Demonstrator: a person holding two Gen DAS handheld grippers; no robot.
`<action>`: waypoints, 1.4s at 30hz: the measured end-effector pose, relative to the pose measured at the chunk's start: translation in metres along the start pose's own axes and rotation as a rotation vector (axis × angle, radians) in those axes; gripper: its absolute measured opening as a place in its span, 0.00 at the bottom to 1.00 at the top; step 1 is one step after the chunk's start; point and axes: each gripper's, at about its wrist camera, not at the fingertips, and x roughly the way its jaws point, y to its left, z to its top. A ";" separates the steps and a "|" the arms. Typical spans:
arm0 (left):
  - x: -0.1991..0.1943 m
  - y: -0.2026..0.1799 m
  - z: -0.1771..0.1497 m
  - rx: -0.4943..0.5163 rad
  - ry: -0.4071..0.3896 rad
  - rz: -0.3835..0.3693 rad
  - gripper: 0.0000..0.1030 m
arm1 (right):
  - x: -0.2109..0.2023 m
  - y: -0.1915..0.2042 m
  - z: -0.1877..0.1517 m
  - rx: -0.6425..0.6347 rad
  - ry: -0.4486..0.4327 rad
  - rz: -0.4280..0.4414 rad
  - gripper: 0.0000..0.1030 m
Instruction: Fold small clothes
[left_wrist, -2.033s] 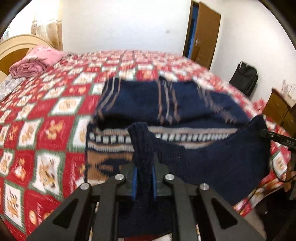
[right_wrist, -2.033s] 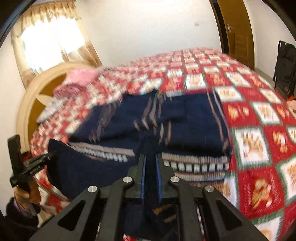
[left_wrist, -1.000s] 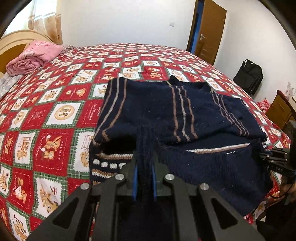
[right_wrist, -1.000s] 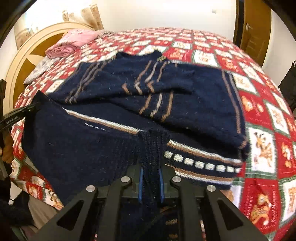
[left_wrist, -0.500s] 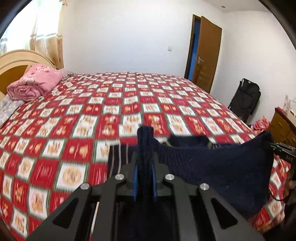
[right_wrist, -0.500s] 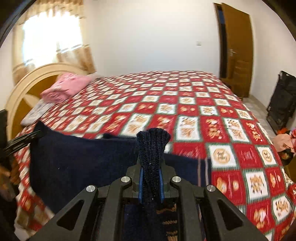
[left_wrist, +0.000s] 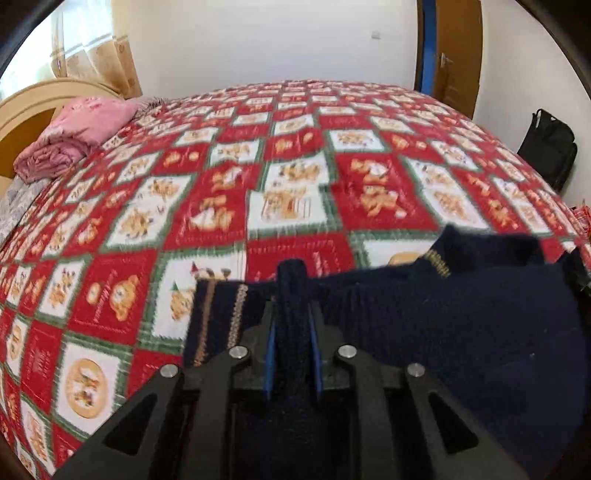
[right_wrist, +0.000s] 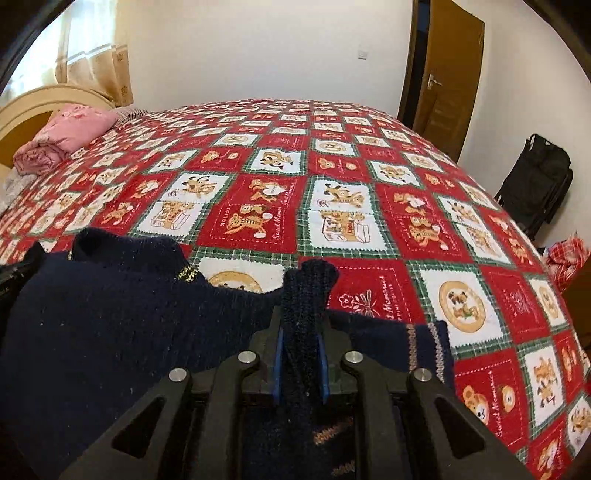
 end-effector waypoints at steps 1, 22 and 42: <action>-0.003 -0.001 0.001 0.004 -0.007 0.003 0.20 | 0.002 0.000 -0.001 0.000 0.011 0.002 0.15; -0.071 -0.009 -0.011 0.132 -0.104 0.215 0.68 | -0.094 -0.016 -0.004 0.090 -0.160 -0.041 0.35; -0.079 -0.033 -0.068 0.103 0.008 0.138 0.70 | -0.120 -0.005 -0.144 0.151 0.098 0.067 0.50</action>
